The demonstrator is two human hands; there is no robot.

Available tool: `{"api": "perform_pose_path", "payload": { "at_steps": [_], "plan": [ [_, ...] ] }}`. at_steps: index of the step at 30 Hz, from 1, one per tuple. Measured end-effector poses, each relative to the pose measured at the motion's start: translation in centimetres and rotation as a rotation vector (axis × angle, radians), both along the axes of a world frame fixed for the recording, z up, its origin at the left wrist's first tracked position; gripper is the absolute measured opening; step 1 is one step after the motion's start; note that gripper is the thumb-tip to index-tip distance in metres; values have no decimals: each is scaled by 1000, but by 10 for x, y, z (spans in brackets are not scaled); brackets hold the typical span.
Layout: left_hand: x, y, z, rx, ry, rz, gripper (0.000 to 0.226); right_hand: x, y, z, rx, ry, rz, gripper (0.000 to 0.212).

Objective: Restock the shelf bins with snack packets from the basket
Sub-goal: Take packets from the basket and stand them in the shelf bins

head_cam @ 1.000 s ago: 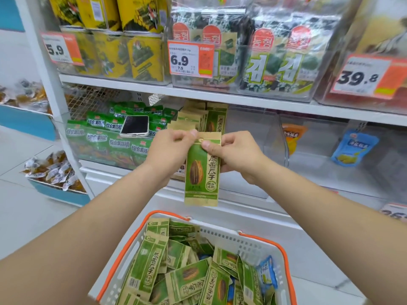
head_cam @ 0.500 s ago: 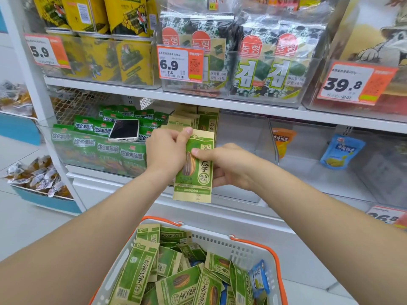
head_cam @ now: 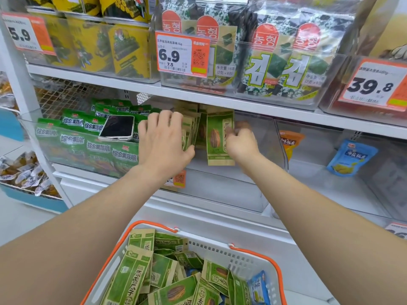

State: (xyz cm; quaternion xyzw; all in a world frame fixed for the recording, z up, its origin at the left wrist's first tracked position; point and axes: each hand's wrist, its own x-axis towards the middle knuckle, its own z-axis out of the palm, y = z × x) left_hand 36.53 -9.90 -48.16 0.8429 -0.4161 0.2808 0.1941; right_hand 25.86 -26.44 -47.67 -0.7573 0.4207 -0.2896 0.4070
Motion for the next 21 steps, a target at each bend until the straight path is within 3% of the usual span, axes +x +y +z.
{"api": "perform_pose_path", "payload": {
  "at_steps": [6,11,17,21],
  "plan": [
    [11,-18,-1,9,11,2,46,23,-19,-12,-19,123,76,35],
    [20,-26,-5,-13,-23,-9,37,47,-36,-24,-45,107,65,23],
    [26,-29,-14,17,-72,-2,24,73,-40,-28,6,141,100,35],
    [25,-30,-15,21,-87,0,23,76,-47,-30,-50,127,100,30]
  ]
}}
